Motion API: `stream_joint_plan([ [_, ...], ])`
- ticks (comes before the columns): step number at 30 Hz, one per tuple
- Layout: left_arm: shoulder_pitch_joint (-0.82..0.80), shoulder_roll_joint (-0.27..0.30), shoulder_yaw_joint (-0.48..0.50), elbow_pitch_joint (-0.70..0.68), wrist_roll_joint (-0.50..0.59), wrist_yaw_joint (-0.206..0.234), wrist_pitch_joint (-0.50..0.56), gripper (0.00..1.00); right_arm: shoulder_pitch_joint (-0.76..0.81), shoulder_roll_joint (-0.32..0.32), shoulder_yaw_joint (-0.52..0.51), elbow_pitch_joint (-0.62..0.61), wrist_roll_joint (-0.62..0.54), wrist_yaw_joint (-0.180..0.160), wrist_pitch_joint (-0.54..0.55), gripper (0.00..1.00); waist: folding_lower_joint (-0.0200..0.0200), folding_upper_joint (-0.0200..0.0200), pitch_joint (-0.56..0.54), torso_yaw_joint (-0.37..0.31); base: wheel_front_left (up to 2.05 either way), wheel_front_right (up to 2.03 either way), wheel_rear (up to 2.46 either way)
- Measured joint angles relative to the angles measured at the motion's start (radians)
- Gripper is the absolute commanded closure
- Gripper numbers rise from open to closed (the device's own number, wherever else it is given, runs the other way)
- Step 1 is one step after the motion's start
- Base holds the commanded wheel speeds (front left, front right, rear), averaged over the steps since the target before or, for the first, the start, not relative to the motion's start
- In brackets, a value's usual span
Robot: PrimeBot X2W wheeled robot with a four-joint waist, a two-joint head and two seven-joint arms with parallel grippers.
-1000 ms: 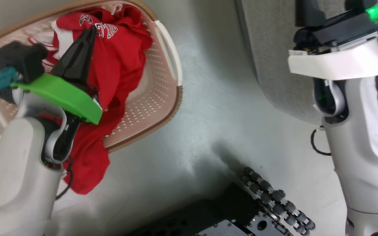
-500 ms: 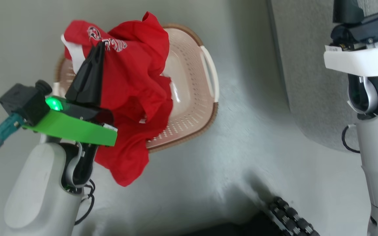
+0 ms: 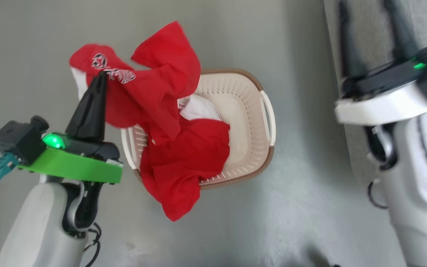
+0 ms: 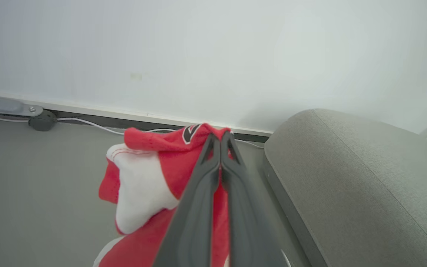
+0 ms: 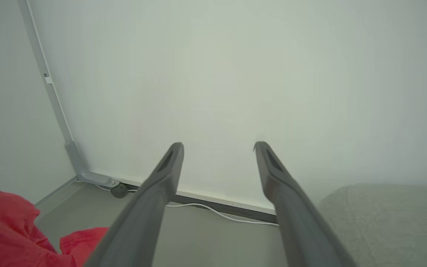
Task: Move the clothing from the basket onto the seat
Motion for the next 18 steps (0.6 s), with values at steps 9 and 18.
stream_joint_plan([
  [9, 0.047, 0.024, -0.004, -0.012, 0.005, 0.000, 0.000, 1.00, 0.077, 0.016, 0.160, 0.081, 0.003, 0.023, 0.000, 0.00, 0.0000, 0.0000, -0.142, 0.029, 0.00, 0.00, 0.00],
  [18, 0.070, 0.036, -0.101, -0.028, 0.010, 0.000, 0.038, 1.00, 0.129, 0.024, 0.366, 0.157, 0.024, 0.029, 0.000, 0.00, 0.0000, 0.0000, -0.277, 0.039, 0.00, 0.00, 0.00],
])
